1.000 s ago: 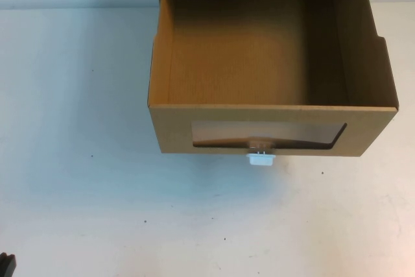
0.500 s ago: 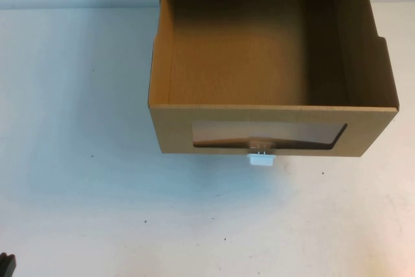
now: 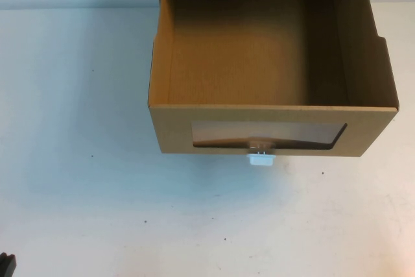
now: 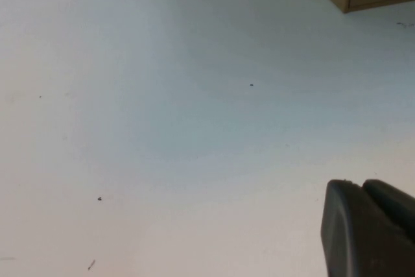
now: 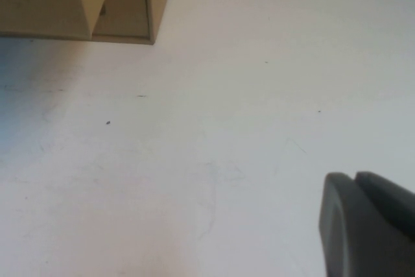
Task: Open the shoe box
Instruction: 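Pull the top drawer of the cardboard box fully open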
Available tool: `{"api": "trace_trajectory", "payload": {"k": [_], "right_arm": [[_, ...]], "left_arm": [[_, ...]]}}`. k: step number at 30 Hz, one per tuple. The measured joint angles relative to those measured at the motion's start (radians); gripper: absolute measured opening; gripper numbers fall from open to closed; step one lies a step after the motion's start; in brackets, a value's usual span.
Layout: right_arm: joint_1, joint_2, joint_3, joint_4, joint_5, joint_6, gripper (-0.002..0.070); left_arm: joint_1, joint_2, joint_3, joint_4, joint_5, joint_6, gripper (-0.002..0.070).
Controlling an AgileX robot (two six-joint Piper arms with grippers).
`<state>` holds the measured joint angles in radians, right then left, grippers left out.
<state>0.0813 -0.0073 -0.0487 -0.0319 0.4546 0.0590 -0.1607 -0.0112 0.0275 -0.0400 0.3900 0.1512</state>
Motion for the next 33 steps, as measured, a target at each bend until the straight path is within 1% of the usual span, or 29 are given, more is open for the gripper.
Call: {"api": "trace_trajectory", "payload": {"k": [5,12,33], "right_arm": [[-0.043,0.0,0.056,0.086,-0.013,-0.044,-0.0014],[-0.09,-0.002,0.07,0.098,-0.031,-0.046,-0.0013],[-0.092,-0.002,0.072,0.108,-0.038,-0.046,-0.0014]], "left_arm": [[0.0,0.0,0.0,0.0,0.0,0.0,-0.0006],[0.0,0.0,0.0,0.0,0.0,0.0,-0.0006],[0.0,0.0,0.0,0.0,0.0,0.0,-0.0006]]}}
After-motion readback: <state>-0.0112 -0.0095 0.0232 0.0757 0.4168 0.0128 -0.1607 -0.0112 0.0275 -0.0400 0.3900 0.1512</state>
